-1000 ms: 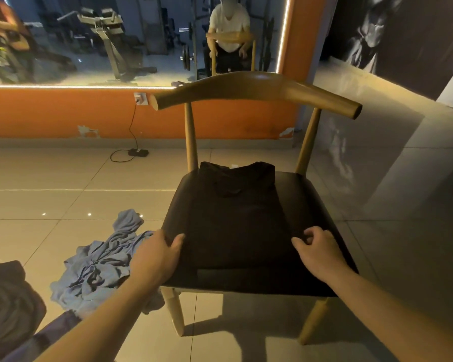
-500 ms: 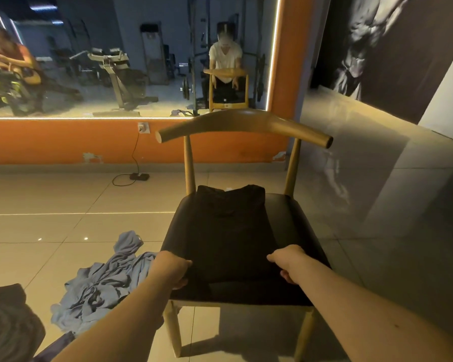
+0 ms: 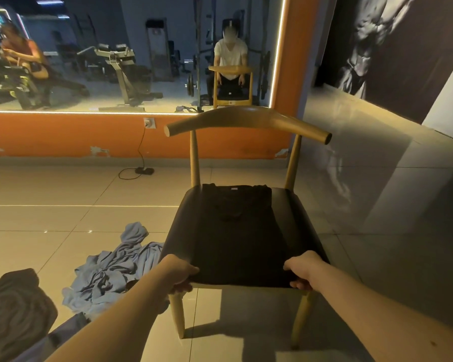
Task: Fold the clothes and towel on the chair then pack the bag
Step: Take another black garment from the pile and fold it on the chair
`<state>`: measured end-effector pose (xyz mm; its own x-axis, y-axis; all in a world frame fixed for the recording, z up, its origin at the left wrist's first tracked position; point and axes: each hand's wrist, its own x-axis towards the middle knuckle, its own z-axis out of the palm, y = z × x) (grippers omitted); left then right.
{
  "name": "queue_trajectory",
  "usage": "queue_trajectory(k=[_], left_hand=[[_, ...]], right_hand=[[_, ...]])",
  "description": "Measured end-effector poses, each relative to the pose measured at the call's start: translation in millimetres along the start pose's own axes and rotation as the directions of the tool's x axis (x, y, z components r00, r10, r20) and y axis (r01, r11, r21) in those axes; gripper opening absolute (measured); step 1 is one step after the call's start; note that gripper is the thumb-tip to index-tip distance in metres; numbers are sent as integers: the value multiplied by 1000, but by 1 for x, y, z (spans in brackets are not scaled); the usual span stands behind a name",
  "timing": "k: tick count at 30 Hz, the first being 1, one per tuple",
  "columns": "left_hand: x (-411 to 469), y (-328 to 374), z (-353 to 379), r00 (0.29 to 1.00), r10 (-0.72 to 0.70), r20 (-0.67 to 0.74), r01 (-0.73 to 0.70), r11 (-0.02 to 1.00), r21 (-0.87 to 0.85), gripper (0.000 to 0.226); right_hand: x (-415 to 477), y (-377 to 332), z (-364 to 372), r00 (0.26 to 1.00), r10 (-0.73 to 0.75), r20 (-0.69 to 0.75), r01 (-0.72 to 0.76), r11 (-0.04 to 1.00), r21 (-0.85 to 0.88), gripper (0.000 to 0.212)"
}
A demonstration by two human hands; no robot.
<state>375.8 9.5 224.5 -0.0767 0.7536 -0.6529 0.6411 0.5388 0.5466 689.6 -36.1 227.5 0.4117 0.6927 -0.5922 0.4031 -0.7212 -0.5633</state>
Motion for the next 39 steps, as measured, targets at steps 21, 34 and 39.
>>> queue_trajectory(k=[21, 34, 39], left_hand=[[164, 140, -16, 800, 591, -102, -410, 663, 626, 67], [245, 173, -28, 778, 475, -411, -338, 868, 362, 62], [254, 197, -40, 902, 286, -324, -214, 947, 240, 51]], right_hand=[[171, -172, 52, 816, -571, 90, 452, 534, -715, 67], [233, -194, 16, 855, -473, -213, 303, 789, -535, 78], [248, -204, 8, 926, -338, -171, 213, 838, -502, 79]])
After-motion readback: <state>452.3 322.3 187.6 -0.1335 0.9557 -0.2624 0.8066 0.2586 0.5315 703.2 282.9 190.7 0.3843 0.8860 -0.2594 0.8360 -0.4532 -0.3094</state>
